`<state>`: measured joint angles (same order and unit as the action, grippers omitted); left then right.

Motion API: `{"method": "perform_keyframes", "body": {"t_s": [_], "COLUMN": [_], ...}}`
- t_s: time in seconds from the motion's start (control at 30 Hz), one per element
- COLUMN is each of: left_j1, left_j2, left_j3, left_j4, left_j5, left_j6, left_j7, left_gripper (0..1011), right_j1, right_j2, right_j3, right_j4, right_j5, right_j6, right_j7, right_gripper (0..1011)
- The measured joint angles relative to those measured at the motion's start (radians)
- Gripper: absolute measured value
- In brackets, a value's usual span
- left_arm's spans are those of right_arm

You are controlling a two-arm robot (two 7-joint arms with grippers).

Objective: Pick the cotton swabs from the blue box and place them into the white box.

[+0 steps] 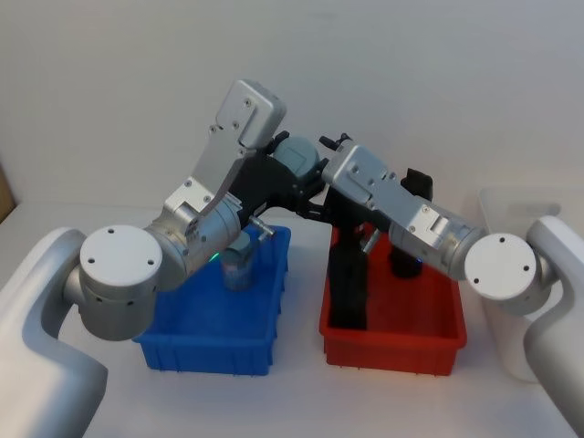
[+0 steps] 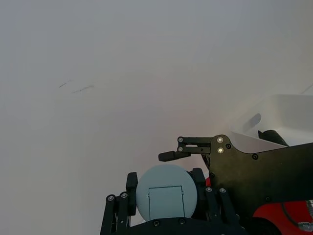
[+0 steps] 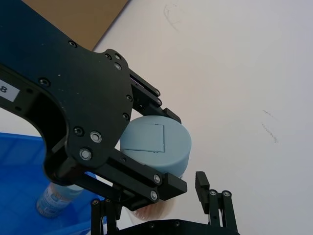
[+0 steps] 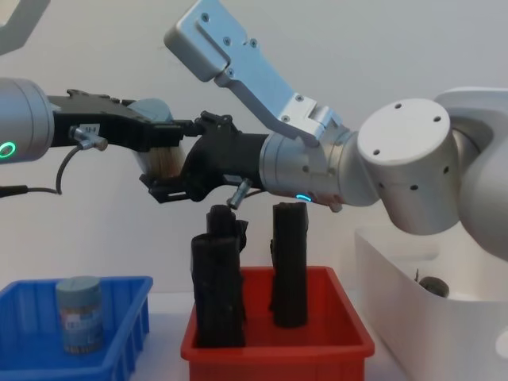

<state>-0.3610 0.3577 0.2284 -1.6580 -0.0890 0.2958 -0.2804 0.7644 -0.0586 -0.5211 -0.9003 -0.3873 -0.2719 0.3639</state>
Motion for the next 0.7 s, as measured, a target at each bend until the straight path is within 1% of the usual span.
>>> {"method": "perform_keyframes", "body": {"t_s": [0.07,0.1,0.17,0.23,0.27,0.33,0.37,0.43,0.7], "left_j1": [0.0,0.0,0.0,0.0,0.0,0.0,0.0,0.0,0.0], "left_j2": [0.0,0.0,0.0,0.001,0.001,0.001,0.001,0.001,0.001], "left_j3": [0.0,0.0,0.0,0.0,0.0,0.0,0.0,0.0,0.0], "left_j4": [0.0,0.0,0.0,-0.001,-0.001,-0.001,-0.001,-0.001,-0.002], "left_j5": [0.001,0.001,0.001,0.001,0.002,0.002,0.002,0.002,0.003], "left_j6": [0.001,0.001,0.001,0.002,0.002,0.003,0.003,0.003,0.003], "left_j7": [0.0,-0.001,-0.001,-0.002,-0.002,-0.002,-0.002,-0.002,-0.002], "left_gripper": [691,691,691,691,691,691,691,692,692], "right_j1": [0.003,0.003,0.004,0.006,0.007,0.008,0.008,0.008,0.011], "right_j2": [-0.001,-0.001,-0.002,-0.003,-0.003,-0.004,-0.004,-0.004,-0.005], "right_j3": [0.0,0.0,0.0,0.001,0.001,0.001,0.001,0.001,0.001], "right_j4": [0.003,0.004,0.006,0.008,0.009,0.011,0.011,0.013,0.016], "right_j5": [0.0,0.0,0.001,0.001,0.001,0.001,0.001,0.001,0.001], "right_j6": [-0.002,-0.002,-0.003,-0.004,-0.005,-0.006,-0.006,-0.007,-0.009], "right_j7": [-0.002,-0.002,-0.004,-0.005,-0.006,-0.006,-0.006,-0.007,-0.008], "right_gripper": [893,893,845,776,761,681,664,649,649]}}
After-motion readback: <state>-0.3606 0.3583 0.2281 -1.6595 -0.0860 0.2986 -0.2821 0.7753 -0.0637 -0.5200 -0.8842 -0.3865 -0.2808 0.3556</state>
